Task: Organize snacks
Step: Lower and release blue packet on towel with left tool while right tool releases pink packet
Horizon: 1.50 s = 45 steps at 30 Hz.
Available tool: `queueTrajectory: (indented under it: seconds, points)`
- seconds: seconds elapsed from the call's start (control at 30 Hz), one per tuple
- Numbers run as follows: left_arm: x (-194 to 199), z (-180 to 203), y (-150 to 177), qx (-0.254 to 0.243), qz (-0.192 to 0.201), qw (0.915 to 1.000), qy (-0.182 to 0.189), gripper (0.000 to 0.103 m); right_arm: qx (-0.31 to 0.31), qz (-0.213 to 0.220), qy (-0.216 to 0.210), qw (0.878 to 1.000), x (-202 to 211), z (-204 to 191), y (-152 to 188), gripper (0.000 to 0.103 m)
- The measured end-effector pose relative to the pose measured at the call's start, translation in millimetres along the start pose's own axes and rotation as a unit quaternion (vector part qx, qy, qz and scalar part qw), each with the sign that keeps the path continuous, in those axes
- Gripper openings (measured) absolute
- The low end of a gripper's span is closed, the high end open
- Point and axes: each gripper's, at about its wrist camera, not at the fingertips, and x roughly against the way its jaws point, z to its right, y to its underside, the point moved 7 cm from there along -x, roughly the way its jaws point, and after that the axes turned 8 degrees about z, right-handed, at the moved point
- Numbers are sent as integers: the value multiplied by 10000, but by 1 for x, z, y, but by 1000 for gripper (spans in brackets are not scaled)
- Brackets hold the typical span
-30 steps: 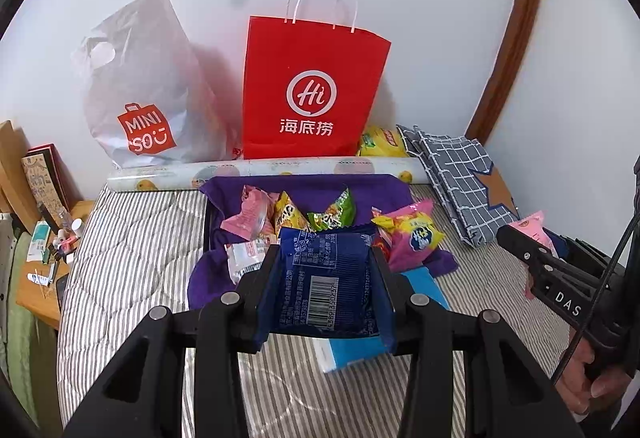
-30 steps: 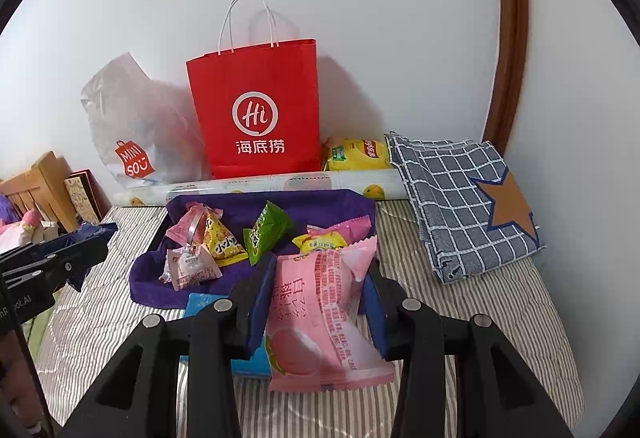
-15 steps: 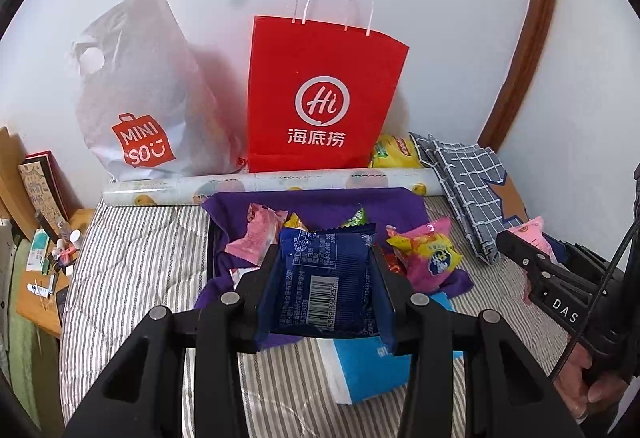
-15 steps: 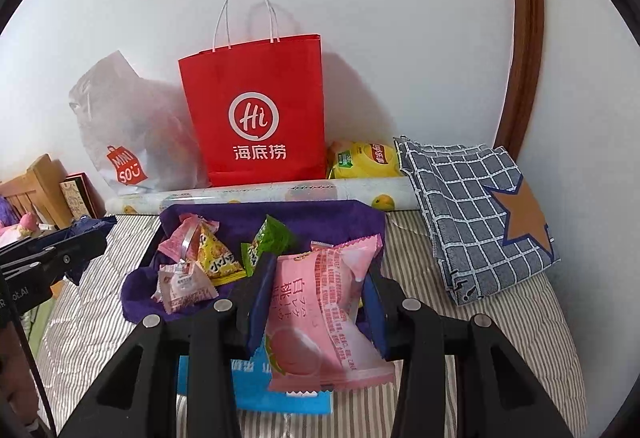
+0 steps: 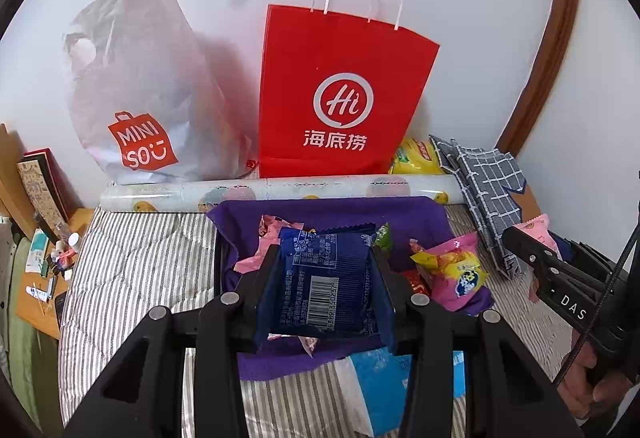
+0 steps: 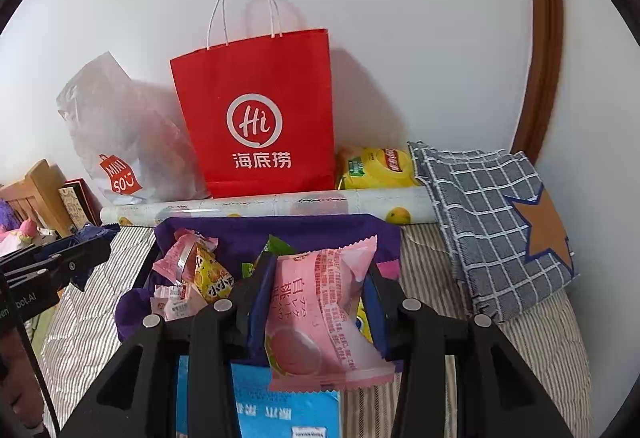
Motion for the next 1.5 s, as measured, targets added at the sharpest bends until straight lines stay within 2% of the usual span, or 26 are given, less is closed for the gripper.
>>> queueTrajectory:
  seconds: [0.2, 0.7, 1.5]
  points:
    - [-19, -8, 3, -28, -141, 9999, -25, 42, 58, -68, 40, 10000, -24, -7, 3, 40]
    - [-81, -22, 27, -45, -544, 9985, -2, 42, 143, -581, -64, 9982, -89, -17, 31, 40]
    - [-117, -19, 51, -190, -934, 9954, 11, 43, 264, -841, -100, 9961, -118, -24, 50, 41]
